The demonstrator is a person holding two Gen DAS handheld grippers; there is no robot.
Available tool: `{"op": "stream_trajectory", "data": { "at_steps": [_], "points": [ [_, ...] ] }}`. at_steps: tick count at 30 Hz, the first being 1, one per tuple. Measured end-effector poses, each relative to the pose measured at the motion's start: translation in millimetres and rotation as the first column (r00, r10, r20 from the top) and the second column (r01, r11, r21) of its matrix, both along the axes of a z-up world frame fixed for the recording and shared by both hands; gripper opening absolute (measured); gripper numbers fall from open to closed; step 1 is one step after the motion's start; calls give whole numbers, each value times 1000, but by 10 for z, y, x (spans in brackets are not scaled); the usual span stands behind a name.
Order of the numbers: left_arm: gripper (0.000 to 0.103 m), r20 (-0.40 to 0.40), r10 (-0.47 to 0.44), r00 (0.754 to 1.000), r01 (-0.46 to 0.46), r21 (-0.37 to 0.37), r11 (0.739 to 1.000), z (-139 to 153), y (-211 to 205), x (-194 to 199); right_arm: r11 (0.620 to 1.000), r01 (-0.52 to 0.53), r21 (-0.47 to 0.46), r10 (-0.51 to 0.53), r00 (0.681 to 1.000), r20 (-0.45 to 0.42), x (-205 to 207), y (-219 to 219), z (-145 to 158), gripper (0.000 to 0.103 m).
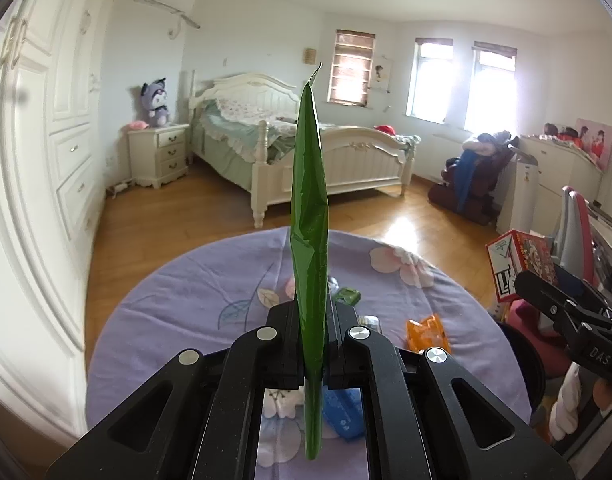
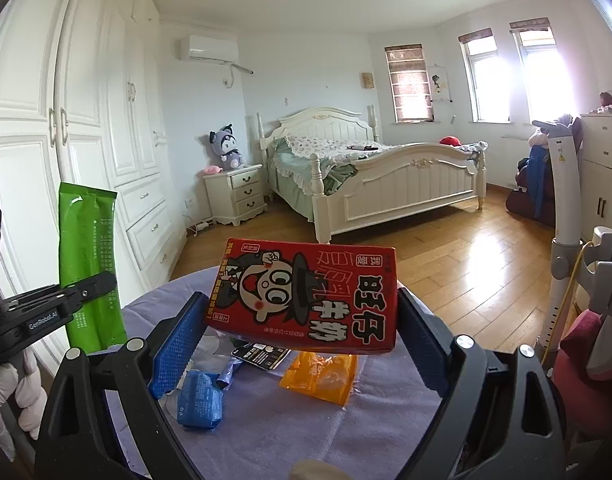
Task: Collect trash
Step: 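Lift the green packet and red box and carry both over the black bin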
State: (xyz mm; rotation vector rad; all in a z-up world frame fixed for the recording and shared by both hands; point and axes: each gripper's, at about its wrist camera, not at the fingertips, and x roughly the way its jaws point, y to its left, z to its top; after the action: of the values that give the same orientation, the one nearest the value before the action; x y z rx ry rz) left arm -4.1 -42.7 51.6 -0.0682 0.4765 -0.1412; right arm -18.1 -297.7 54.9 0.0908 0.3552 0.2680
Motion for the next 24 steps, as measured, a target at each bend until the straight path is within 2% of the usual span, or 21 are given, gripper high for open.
{"op": "stream_trajectory", "data": {
  "at_steps": [24],
  "points": [
    [6,-6,-74,997,74,1,997,-29,-276,49,998,60,27,-60,998,-15,-41,-94,-87,90]
  ]
}}
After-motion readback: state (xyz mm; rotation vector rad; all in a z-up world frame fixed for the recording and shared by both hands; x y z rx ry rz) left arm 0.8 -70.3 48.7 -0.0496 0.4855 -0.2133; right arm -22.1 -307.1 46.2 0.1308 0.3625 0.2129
